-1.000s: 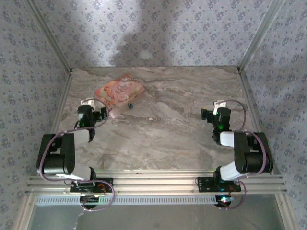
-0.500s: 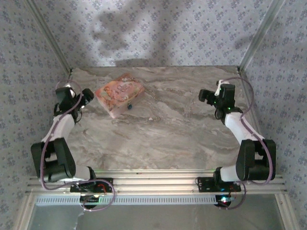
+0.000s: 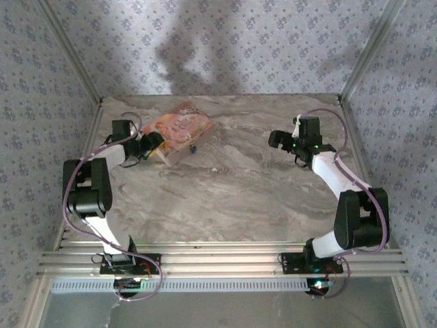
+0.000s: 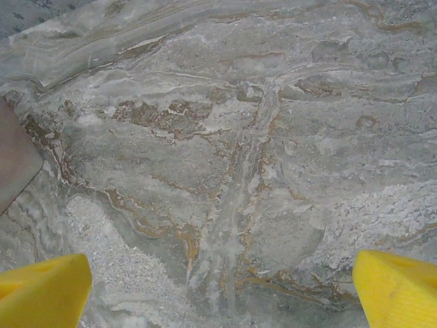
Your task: Unlock a padlock with a key
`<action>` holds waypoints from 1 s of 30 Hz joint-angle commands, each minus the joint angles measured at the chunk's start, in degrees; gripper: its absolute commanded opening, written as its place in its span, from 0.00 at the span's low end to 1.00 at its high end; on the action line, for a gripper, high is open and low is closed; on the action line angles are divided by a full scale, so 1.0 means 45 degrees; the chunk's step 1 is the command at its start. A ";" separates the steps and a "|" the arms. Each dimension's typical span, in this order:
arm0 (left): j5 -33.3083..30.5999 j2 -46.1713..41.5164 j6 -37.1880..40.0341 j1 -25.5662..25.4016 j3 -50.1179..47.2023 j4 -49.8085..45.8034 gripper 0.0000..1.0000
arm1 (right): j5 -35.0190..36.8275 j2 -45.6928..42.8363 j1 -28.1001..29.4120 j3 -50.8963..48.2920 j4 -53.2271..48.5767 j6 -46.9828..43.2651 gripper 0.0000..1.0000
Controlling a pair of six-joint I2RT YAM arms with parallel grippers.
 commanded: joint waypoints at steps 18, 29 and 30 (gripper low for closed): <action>-0.1722 0.0338 0.2883 -0.5284 0.1390 -0.3492 0.56 | -0.0362 -0.1498 0.0236 0.0656 -0.2625 0.0246 1.00; -0.2705 -0.1730 0.2510 -0.5109 0.1103 -0.3354 0.65 | -0.1151 -0.0877 0.0899 0.0228 -0.2453 0.0606 0.98; -0.2668 -0.1945 0.2269 -0.5074 0.0793 -0.3148 0.65 | -0.1274 -0.0643 0.0973 0.0265 -0.2387 0.0644 0.97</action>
